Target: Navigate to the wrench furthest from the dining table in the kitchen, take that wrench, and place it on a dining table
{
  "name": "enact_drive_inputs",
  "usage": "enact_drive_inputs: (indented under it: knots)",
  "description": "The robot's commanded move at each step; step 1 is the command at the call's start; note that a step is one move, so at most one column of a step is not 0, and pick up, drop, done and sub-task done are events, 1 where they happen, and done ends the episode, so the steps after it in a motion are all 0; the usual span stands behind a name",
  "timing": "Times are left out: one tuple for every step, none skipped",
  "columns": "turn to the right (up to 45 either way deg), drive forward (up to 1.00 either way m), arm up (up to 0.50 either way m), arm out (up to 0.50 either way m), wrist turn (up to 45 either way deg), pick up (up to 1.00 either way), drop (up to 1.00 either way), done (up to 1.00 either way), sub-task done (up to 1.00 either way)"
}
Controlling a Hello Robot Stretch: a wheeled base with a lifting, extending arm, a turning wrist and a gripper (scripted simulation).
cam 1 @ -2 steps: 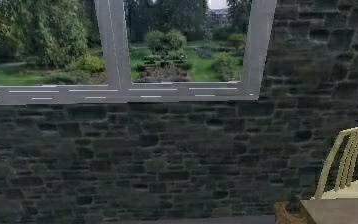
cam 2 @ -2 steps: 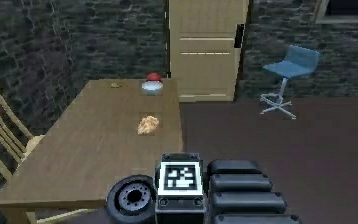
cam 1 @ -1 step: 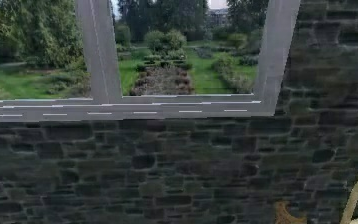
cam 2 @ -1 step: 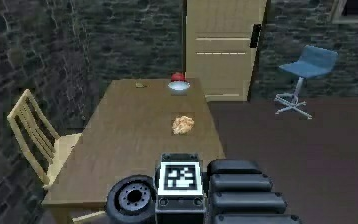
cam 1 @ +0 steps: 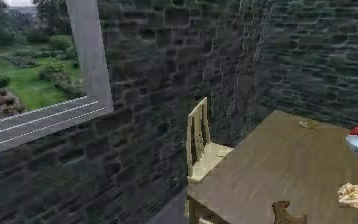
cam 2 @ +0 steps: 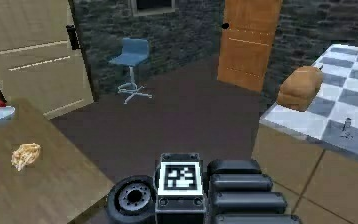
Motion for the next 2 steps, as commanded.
enact_drive_inputs:
  knots:
    - [45.0,0.0,0.0,0.0,0.0,0.0,0.0,0.0,0.0]
    - [45.0,0.0,0.0,0.0,0.0,0.0,0.0,0.0,0.0]
